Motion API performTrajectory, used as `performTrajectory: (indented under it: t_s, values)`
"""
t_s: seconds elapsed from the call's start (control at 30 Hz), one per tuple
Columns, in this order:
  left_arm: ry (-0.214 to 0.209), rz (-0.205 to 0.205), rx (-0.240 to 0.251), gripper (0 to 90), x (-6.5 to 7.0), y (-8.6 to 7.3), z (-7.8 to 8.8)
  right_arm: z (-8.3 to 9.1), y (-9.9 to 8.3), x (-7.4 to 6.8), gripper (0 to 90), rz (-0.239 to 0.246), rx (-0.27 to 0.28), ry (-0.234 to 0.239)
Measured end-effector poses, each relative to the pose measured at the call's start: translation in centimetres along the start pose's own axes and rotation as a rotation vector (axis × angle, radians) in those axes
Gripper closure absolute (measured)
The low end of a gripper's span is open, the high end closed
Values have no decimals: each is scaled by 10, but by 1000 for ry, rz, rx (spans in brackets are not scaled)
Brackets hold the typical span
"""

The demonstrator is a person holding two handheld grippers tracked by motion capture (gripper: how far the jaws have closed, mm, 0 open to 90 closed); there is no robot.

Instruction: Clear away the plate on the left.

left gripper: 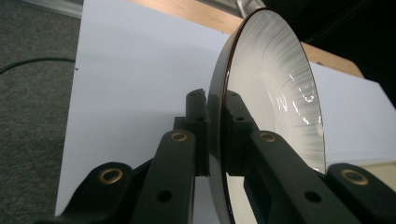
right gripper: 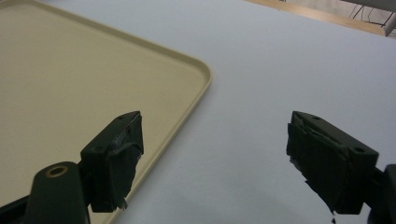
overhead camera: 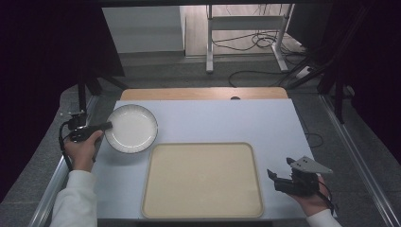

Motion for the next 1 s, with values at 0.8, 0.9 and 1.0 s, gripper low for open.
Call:
performTrajectory:
  t_s: [0.8,0.9,1.0]
  values:
    - [-86,-64,98,833,25,-11,34,0,-2,-1,192,9,-8,-13]
    - [-102,-67,107,834,30,-10,38,1,-3,-1,192,10,-10,-20]
    - [-122,-73,118,834,39,-8,41,1,-4,0,192,4,-11,-24]
Point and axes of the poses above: each handheld gripper's, and its own axes: z roughly backward along the jaws, y roughly out of its top, x roughly to its right, the point moved 9 cm from there along -z, roughly forward along the jaws, and after that the axes turned 4 degrees about -z, right-handed, at the moved point
